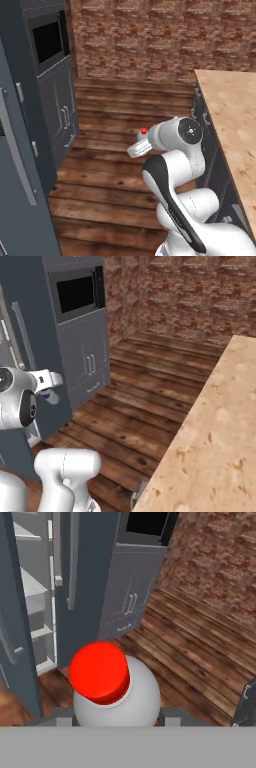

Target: Take the bottled waters from the counter and place them in the freezer to freeze. Close the freezer door after placing the bottles.

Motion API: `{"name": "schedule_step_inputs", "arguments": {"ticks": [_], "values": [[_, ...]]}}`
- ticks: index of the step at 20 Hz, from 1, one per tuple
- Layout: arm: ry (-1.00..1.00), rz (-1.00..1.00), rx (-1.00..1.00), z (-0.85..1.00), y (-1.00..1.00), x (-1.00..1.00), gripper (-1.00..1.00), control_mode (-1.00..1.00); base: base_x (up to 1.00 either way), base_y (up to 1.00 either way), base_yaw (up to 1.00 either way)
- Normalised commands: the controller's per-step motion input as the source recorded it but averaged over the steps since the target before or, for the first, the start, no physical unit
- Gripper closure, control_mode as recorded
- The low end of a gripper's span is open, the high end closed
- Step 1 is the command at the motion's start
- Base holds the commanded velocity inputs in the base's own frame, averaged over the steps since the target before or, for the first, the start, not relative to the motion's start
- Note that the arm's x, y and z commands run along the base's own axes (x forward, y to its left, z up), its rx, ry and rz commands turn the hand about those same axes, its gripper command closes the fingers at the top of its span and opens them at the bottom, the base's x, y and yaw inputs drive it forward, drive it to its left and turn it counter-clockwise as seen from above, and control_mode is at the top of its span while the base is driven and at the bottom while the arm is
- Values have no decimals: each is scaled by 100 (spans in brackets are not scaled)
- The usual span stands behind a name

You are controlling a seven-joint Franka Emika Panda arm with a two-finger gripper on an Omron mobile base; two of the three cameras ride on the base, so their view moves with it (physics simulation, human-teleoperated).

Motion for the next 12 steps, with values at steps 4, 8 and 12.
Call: {"name": "schedule_step_inputs", "arguments": {"ticks": [4,8,12], "values": [[0,0,0,0,0,0,100,100,100,-52,-10],[0,0,0,0,0,0,100,100,95,-34,-7],[0,0,0,0,0,0,100,100,73,22,-9]]}}
